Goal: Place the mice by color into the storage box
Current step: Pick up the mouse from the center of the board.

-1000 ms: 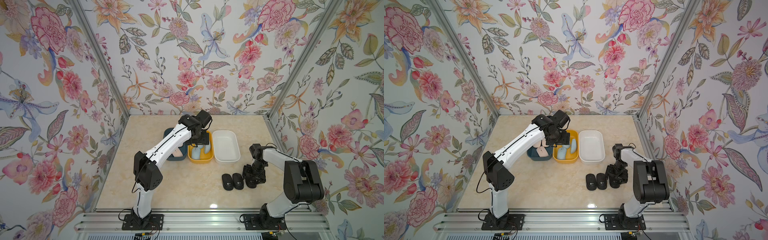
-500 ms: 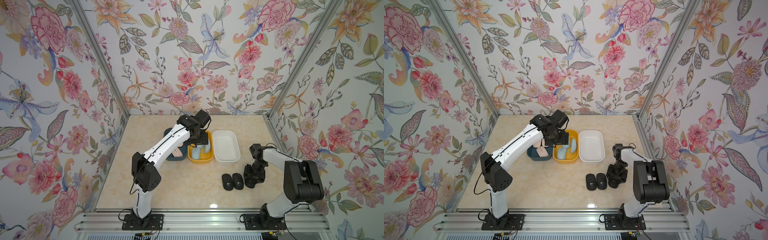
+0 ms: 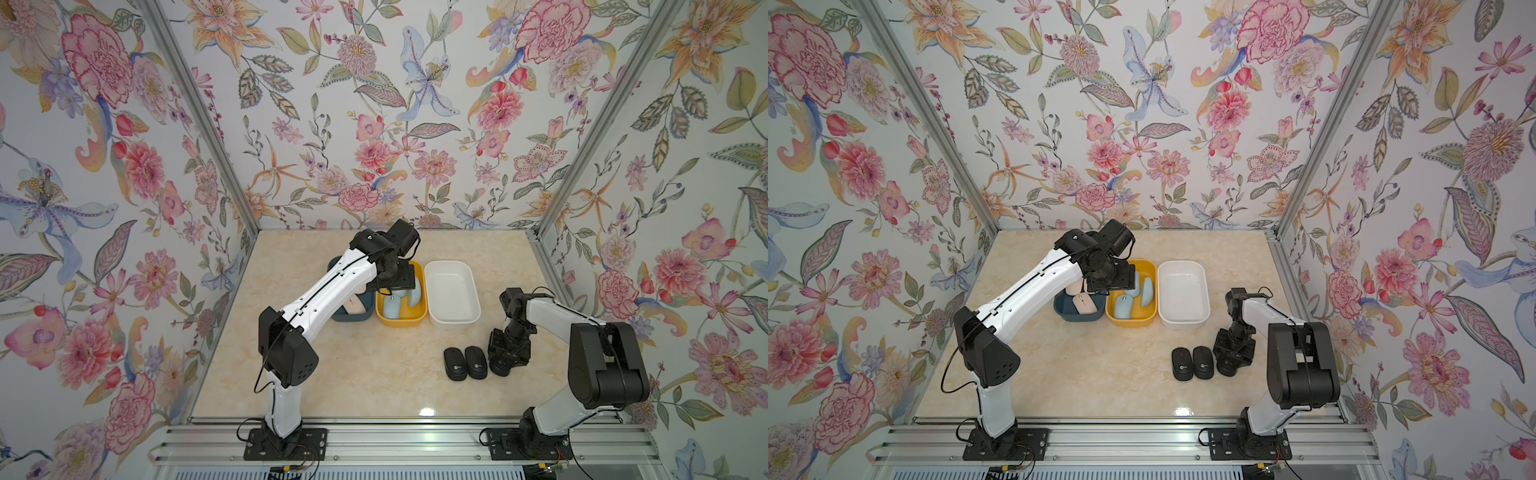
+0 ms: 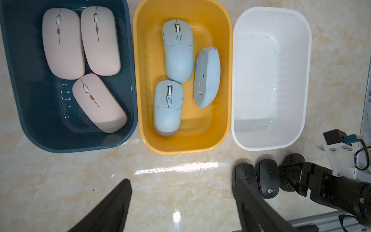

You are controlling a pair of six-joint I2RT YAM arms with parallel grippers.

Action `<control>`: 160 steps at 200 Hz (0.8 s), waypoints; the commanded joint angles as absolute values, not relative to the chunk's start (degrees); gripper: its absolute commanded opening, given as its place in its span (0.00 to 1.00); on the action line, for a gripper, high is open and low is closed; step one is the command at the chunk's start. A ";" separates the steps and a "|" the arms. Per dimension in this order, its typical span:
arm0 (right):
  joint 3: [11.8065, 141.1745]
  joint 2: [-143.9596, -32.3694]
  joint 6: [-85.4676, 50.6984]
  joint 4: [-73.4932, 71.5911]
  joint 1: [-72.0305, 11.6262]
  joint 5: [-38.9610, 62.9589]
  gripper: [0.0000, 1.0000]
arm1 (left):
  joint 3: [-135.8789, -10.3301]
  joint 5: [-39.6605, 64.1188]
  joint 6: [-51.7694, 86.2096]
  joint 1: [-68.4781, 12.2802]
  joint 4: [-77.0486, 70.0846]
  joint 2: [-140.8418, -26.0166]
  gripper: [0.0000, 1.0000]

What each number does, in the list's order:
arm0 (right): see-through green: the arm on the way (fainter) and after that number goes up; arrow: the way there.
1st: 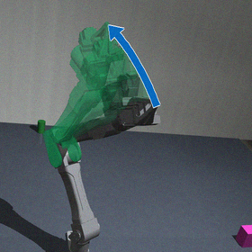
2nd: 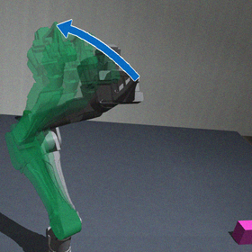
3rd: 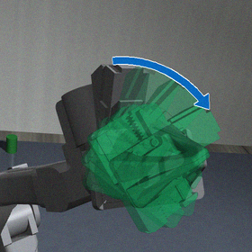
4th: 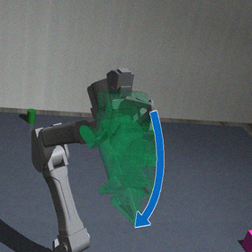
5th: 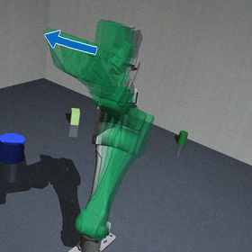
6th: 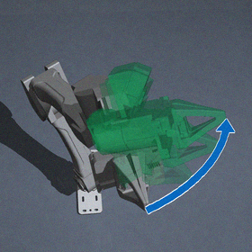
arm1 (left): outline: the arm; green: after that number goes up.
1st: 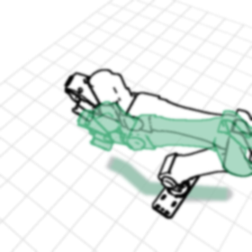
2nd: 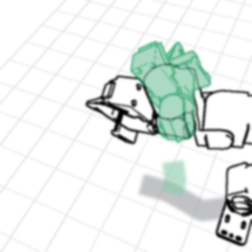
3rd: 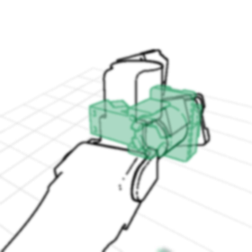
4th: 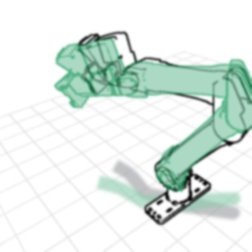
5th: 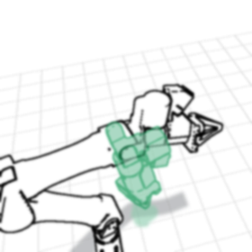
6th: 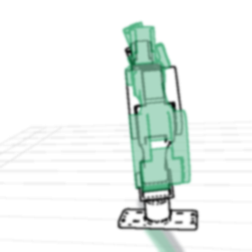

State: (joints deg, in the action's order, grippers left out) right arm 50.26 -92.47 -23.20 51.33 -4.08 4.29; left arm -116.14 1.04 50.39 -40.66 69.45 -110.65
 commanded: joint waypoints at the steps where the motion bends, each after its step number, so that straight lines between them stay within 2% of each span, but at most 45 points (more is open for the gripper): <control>1: 49.07 -91.77 -23.16 47.81 -3.87 4.02 0.49 | -115.49 -0.30 51.06 -40.04 70.66 -108.90 0.83; 111: 56.07 -84.80 -23.20 54.77 -3.96 1.59 0.50 | -115.84 0.00 50.74 -40.08 70.58 -109.92 0.83; 160: 64.75 -82.52 -22.26 60.38 -3.96 1.74 0.51 | -115.77 0.12 50.50 -40.08 70.55 -109.95 0.83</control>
State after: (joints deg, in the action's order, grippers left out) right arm 59.33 -84.29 -23.14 55.68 -4.08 2.35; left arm -116.09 1.04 50.39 -40.66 69.45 -110.65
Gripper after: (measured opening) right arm 0.637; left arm 0.835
